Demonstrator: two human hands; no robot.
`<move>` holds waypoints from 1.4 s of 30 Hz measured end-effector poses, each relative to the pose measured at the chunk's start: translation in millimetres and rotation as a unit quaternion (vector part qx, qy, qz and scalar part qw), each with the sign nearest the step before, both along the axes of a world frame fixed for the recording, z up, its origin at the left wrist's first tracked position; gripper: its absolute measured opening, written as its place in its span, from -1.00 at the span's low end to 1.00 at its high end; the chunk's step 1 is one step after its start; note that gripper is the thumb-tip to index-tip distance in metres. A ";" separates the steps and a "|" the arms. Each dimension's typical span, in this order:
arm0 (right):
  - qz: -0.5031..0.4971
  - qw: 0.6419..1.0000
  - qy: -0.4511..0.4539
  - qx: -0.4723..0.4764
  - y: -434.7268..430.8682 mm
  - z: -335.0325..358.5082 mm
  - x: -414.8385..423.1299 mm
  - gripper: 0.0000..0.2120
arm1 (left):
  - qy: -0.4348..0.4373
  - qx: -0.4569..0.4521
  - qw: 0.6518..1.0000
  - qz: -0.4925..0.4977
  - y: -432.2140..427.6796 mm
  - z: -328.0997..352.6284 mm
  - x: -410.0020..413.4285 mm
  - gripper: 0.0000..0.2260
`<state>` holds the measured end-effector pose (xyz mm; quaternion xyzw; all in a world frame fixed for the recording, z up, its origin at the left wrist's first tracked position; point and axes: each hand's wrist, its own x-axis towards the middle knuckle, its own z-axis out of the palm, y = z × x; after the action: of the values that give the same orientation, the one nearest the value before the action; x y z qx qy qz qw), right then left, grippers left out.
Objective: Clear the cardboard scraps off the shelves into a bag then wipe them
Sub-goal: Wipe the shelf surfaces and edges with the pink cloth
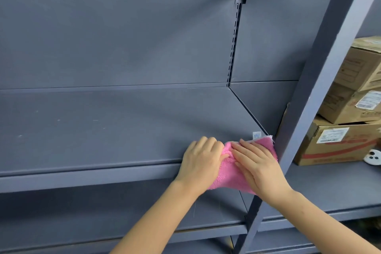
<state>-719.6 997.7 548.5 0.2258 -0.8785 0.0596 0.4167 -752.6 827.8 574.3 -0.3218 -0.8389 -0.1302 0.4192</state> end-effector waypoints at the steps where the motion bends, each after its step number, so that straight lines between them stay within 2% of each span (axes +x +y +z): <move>1: 0.016 1.000 0.021 -0.013 -0.5 -4.0 3.3 -0.70 | 0.028 0.013 0.999 -0.018 -1.7 -2.5 5.5 -0.71; 3: 0.045 0.997 0.044 -0.042 -4.5 -11.2 14.6 -0.81 | 0.065 0.032 0.996 -0.059 -6.8 -10.6 16.7 -0.75; 6: 0.067 0.994 0.053 -0.073 -12.5 -23.3 32.9 -0.80 | 0.060 0.035 0.993 -0.097 -14.1 -28.3 29.8 -0.76; 9: 0.050 0.995 0.022 -0.080 -20.1 -46.2 41.1 -0.79 | 0.006 0.019 0.995 -0.096 -23.3 -52.3 31.7 -0.76; 11: 0.032 0.995 -0.017 -0.089 -25.3 -67.0 41.4 -0.77 | -0.069 0.002 0.993 -0.100 -30.6 -70.6 28.6 -0.73; 13: 0.014 0.993 -0.062 -0.094 -31.3 -87.5 39.3 -0.76 | -0.134 -0.038 0.987 -0.080 -35.9 -88.7 21.5 -0.78; 15: -0.017 0.989 -0.108 -0.096 -36.0 -107.7 31.9 -0.80 | -0.242 -0.074 0.966 -0.045 -41.2 -97.8 14.1 -0.76; 17: -0.067 0.985 -0.140 -0.079 -42.0 -125.3 19.2 -0.77 | -0.332 -0.103 0.937 -0.025 -41.9 -104.6 2.6 -0.56; 19: -0.102 0.981 -0.152 -0.064 -47.8 -137.3 2.4 -0.74 | -0.384 -0.136 0.913 -0.005 -42.4 -120.4 -13.5 -0.36; 20: -0.123 0.977 -0.164 -0.060 -50.4 -144.6 -8.7 -0.73 | -0.413 -0.147 0.899 0.008 -42.7 -128.3 -21.6 -0.38; 22: -0.185 0.960 -0.207 -0.044 -56.6 -154.0 -29.6 -0.73 | -0.455 -0.165 0.874 0.038 -43.3 -143.9 -38.5 -0.55; 24: -0.247 0.926 -0.281 -0.049 -61.7 -170.2 -52.2 -0.64 | -0.490 -0.183 0.850 0.062 -49.5 -164.0 -49.9 -0.50; 26: -0.259 0.901 -0.347 -0.036 -70.4 -192.6 -56.3 -0.60 | -0.473 -0.202 0.853 0.091 -64.2 -189.3 -53.3 -0.50; 27: -0.253 0.893 -0.370 -0.035 -75.8 -202.4 -53.0 -0.52 | -0.463 -0.208 0.855 0.102 -73.9 -199.1 -51.7 -0.51; 28: -0.246 0.894 -0.373 -0.022 -82.2 -210.2 -49.2 -0.34 | -0.461 -0.210 0.855 0.111 -85.7 -213.2 -50.1 -0.52; 30: -0.235 0.860 -0.452 -0.032 -87.7 -227.8 -44.0 0.04 | -0.460 -0.206 0.853 0.133 -110.8 -236.7 -49.2 -0.53; 31: -0.247 0.841 -0.479 -0.051 -88.3 -227.9 -44.4 0.07 | -0.449 -0.194 0.861 0.137 -122.7 -245.2 -52.3 -0.53; 34: -0.274 0.823 -0.494 -0.063 -91.0 -225.9 -54.7 -0.21 | -0.442 -0.167 0.866 0.164 -154.4 -262.3 -69.0 -0.50; 35: -0.279 0.824 -0.488 -0.063 -92.9 -225.6 -58.1 -0.24 | -0.438 -0.154 0.868 0.174 -162.4 -265.2 -74.2 -0.46; 37: -0.287 0.827 -0.480 -0.056 -96.2 -228.1 -60.3 -0.14 | -0.479 -0.097 0.849 0.199 -170.6 -257.3 -79.4 -0.23; 39: -0.284 0.829 -0.480 -0.042 -97.0 -230.1 -56.6 -0.01 | -0.482 -0.102 0.840 0.229 -170.6 -260.3 -79.2 -0.04; 42: -0.253 0.835 -0.489 -0.022 -90.9 -231.8 -49.9 0.23 | -0.449 -0.078 0.860 0.231 -166.1 -262.6 -78.2 -0.01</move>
<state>-769.5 906.8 316.7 -0.0715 -0.9928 0.0737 -0.0613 -830.8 661.7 311.7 -0.0570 -0.9939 -0.0935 -0.0114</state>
